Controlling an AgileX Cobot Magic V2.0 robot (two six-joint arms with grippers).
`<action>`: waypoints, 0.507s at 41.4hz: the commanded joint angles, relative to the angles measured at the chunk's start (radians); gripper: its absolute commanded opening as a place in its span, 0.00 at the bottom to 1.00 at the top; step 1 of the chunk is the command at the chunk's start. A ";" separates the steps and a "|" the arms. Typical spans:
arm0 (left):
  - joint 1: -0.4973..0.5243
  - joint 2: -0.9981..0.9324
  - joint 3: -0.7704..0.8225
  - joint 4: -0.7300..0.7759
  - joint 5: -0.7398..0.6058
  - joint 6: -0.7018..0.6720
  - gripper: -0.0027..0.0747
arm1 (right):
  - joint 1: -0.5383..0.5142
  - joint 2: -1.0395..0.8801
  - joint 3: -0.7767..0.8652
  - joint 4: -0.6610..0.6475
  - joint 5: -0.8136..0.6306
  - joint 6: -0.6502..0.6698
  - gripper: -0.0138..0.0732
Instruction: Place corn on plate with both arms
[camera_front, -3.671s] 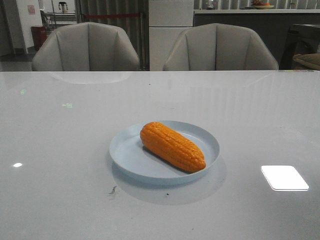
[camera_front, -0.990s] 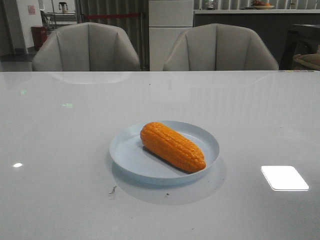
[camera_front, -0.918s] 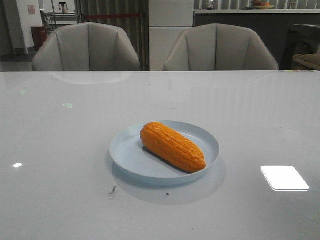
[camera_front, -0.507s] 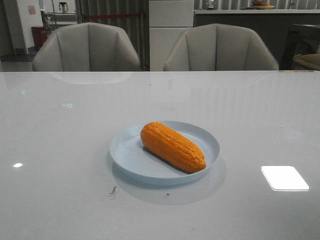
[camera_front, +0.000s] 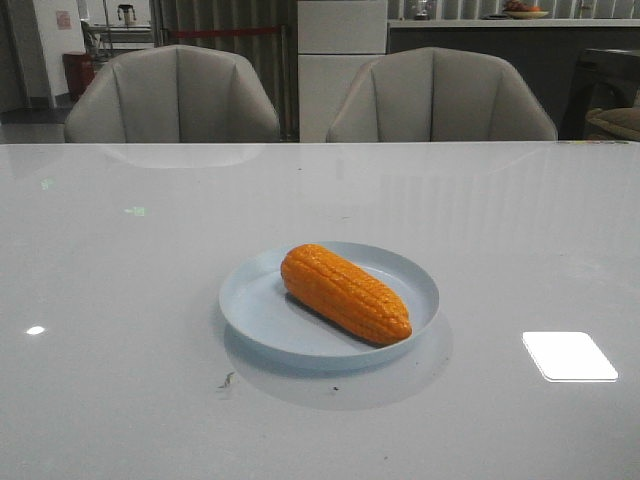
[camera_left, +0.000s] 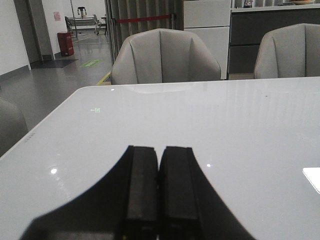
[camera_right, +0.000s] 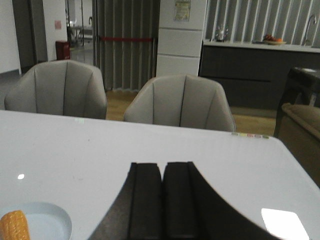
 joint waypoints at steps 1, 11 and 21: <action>0.003 -0.016 0.037 -0.011 -0.076 -0.008 0.15 | -0.002 -0.007 0.061 0.002 -0.239 -0.001 0.22; 0.003 -0.016 0.037 -0.011 -0.076 -0.008 0.15 | -0.002 -0.039 0.279 0.002 -0.374 -0.001 0.22; 0.003 -0.016 0.037 -0.011 -0.076 -0.008 0.15 | -0.002 -0.105 0.347 0.002 -0.229 -0.001 0.22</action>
